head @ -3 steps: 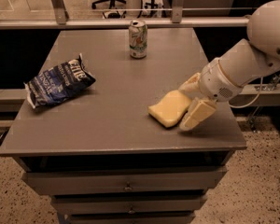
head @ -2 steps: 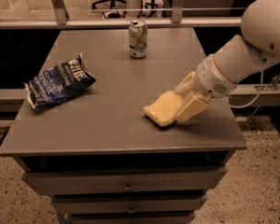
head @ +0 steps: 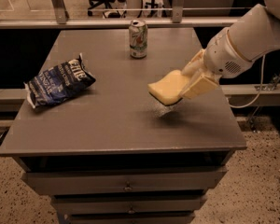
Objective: Move sponge near 7up can
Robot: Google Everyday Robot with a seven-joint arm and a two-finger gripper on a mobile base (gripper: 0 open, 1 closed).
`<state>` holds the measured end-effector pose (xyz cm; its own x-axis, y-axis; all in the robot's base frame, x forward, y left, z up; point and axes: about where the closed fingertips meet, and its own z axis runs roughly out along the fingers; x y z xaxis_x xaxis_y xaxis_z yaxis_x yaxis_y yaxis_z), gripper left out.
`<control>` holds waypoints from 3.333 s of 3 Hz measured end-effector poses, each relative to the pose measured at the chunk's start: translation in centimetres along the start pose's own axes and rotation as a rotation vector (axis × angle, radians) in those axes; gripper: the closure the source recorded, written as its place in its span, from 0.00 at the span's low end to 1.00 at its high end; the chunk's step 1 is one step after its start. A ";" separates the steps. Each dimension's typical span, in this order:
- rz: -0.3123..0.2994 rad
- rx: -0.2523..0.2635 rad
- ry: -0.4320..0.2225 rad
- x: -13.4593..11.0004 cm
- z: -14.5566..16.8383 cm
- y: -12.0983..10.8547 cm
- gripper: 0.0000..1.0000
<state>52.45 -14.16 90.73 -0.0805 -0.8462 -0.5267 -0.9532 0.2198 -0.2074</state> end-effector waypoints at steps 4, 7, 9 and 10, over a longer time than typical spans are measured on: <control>0.011 0.165 -0.037 3.1 2.4 -11.9 1.00; -0.036 0.200 -0.136 -0.7 7.4 -22.7 1.00; -0.081 0.103 -0.103 -2.2 12.1 -22.8 0.53; -0.086 0.085 -0.098 -2.6 13.1 -23.0 0.22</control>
Offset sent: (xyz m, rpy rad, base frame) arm 0.0318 -0.0082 -0.0062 0.0150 -0.0683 -0.0429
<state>78.41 -10.64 86.10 0.0328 -0.8129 -0.5814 -0.9271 0.1926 -0.3216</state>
